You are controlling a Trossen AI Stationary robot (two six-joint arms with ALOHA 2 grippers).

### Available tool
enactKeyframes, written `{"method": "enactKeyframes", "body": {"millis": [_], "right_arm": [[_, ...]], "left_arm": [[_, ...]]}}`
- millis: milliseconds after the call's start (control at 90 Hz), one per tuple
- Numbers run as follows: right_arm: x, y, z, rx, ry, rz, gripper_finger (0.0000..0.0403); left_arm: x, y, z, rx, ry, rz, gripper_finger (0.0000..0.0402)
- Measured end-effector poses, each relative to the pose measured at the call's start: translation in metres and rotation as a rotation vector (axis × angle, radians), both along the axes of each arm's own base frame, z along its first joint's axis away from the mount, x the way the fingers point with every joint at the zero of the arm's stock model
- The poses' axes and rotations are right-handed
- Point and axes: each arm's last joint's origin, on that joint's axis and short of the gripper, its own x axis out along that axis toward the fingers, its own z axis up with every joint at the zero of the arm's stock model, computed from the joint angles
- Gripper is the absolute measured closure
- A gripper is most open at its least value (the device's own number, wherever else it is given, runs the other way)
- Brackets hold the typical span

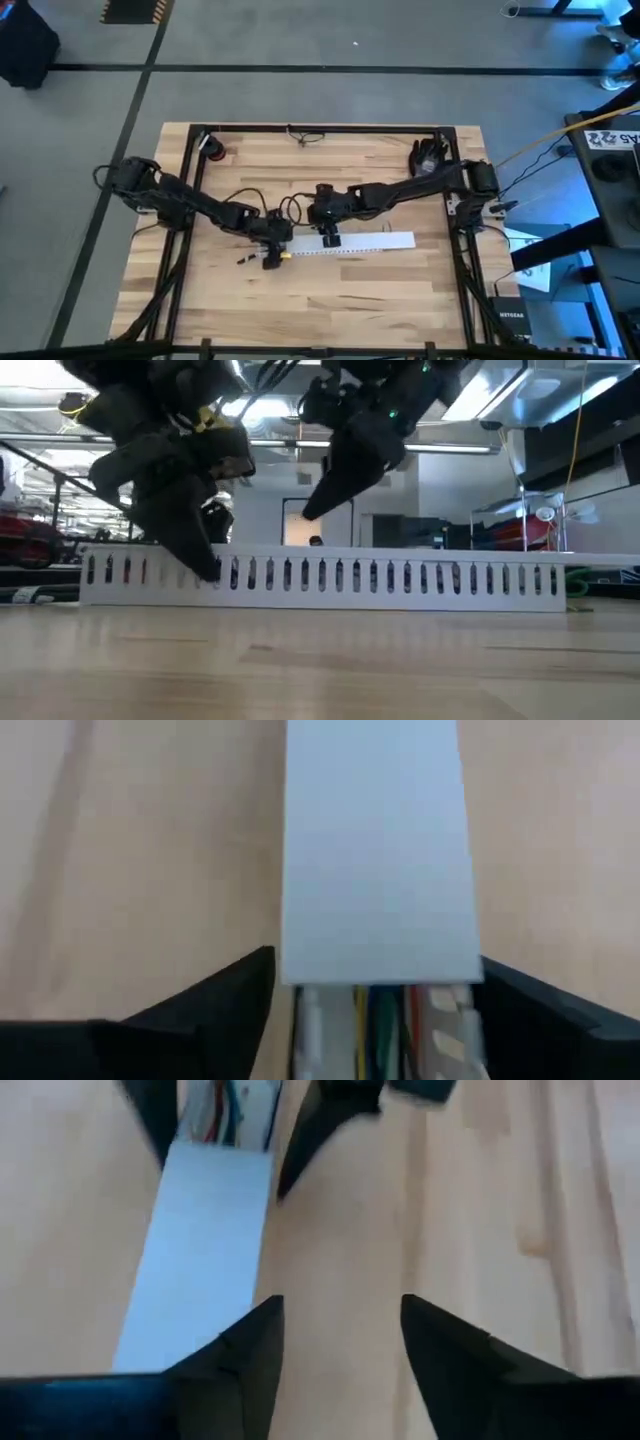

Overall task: Ziptie cables
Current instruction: Close the cable duct

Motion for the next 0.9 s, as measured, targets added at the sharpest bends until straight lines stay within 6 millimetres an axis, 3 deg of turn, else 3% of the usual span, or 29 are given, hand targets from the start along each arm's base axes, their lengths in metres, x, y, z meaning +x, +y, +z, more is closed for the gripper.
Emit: {"method": "enactKeyframes", "body": {"millis": [133, 256, 500, 722, 900], "right_arm": [[-0.016, 0.000, 0.015, 0.029, 0.064, -0.042, 0.0148], [-0.022, 0.001, 0.011, 0.098, 0.136, -0.068, 0.0127], [-0.025, 0.010, -0.013, 0.153, 0.124, -0.095, 0.0123], [-0.030, 0.020, -0.024, 0.151, 0.119, -0.086, 0.0123], [-0.027, 0.028, -0.027, 0.171, 0.072, -0.068, 0.0123]], "left_arm": [[-0.009, 0.000, 0.024, 0.004, 0.019, -0.004, 0.0110], [-0.019, -0.003, 0.029, 0.014, 0.041, -0.011, 0.0110], [-0.033, -0.010, 0.007, 0.030, 0.093, 0.000, 0.0109], [-0.030, -0.009, 0.004, 0.049, 0.003, 0.031, 0.0111], [-0.031, -0.012, -0.002, 0.037, -0.015, 0.017, 0.0147]]}}
